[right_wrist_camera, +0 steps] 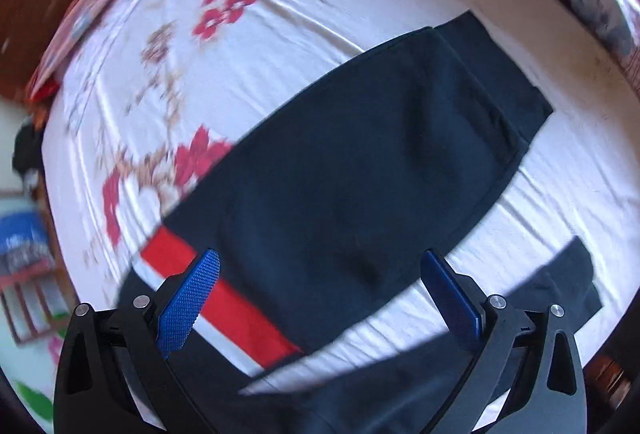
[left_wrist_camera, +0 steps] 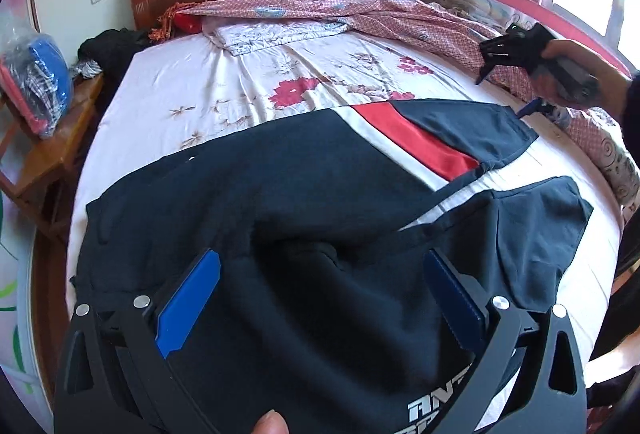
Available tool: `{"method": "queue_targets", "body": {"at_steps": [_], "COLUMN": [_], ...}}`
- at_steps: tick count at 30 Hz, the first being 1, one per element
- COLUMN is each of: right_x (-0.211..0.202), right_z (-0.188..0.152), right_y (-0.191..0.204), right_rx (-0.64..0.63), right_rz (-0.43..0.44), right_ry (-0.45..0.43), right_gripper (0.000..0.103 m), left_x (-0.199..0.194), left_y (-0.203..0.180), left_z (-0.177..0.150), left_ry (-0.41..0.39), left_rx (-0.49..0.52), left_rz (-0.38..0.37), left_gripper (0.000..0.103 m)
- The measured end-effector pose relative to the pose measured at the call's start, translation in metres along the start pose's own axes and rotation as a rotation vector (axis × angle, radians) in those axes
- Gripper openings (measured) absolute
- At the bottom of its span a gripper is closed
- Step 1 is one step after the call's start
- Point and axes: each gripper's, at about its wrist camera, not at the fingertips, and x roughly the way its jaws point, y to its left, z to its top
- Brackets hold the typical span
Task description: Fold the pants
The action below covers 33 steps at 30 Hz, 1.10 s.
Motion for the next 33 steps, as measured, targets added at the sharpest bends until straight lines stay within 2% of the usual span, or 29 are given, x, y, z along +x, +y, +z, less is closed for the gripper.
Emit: {"method": "queue_targets", "body": {"at_steps": [2, 4, 6, 8, 12, 18, 19, 21, 22, 23, 24, 25, 27, 29, 31, 33], "right_x": [0.011, 0.022, 0.027, 0.038, 0.054, 0.071, 0.075, 0.078, 0.079, 0.080, 0.080, 0.083, 0.090, 0.092, 0.090, 0.093], "right_z": [0.017, 0.033, 0.046, 0.055, 0.067, 0.077, 0.078, 0.082, 0.086, 0.089, 0.091, 0.092, 0.094, 0.096, 0.095, 0.095], "right_y": [0.003, 0.004, 0.007, 0.008, 0.008, 0.012, 0.011, 0.009, 0.013, 0.017, 0.017, 0.018, 0.018, 0.019, 0.013, 0.008], "right_rx": [0.058, 0.100, 0.137, 0.171, 0.212, 0.251, 0.263, 0.286, 0.253, 0.246, 0.259, 0.247, 0.251, 0.240, 0.295, 0.302], "right_rz": [-0.037, -0.033, -0.061, -0.080, -0.200, -0.196, -0.191, -0.171, -0.153, -0.180, -0.214, -0.210, -0.255, -0.277, -0.266, -0.283], "right_ry": [0.041, 0.088, 0.064, 0.093, 0.103, 0.080, 0.082, 0.062, 0.041, 0.031, 0.012, 0.021, 0.039, 0.048, 0.044, 0.067], "right_gripper": [0.100, 0.100, 0.100, 0.100, 0.100, 0.100, 0.100, 0.100, 0.100, 0.100, 0.100, 0.100, 0.100, 0.100, 0.100, 0.100], "left_x": [0.006, 0.017, 0.029, 0.037, 0.058, 0.090, 0.095, 0.101, 0.103, 0.106, 0.106, 0.109, 0.114, 0.119, 0.122, 0.123], "left_y": [0.004, 0.008, 0.015, 0.024, 0.067, 0.134, 0.140, 0.150, 0.152, 0.153, 0.153, 0.152, 0.152, 0.151, 0.148, 0.145], "left_z": [0.003, 0.009, 0.020, 0.032, 0.065, 0.095, 0.097, 0.100, 0.102, 0.104, 0.105, 0.105, 0.105, 0.105, 0.102, 0.100], "left_ry": [0.001, 0.018, 0.035, 0.045, 0.118, 0.180, 0.182, 0.175, 0.167, 0.163, 0.157, 0.150, 0.153, 0.165, 0.174, 0.183], "left_rx": [-0.016, -0.023, -0.022, -0.027, -0.144, -0.355, -0.373, -0.402, -0.390, -0.376, -0.359, -0.335, -0.319, -0.296, -0.273, -0.245], "left_rz": [-0.009, -0.025, -0.033, -0.049, -0.154, -0.247, -0.247, -0.171, -0.138, -0.073, -0.037, -0.009, 0.060, 0.044, 0.005, 0.006], "left_gripper": [0.101, 0.101, 0.101, 0.101, 0.101, 0.101, 0.101, 0.101, 0.101, 0.101, 0.101, 0.101, 0.101, 0.101, 0.101, 0.101]}}
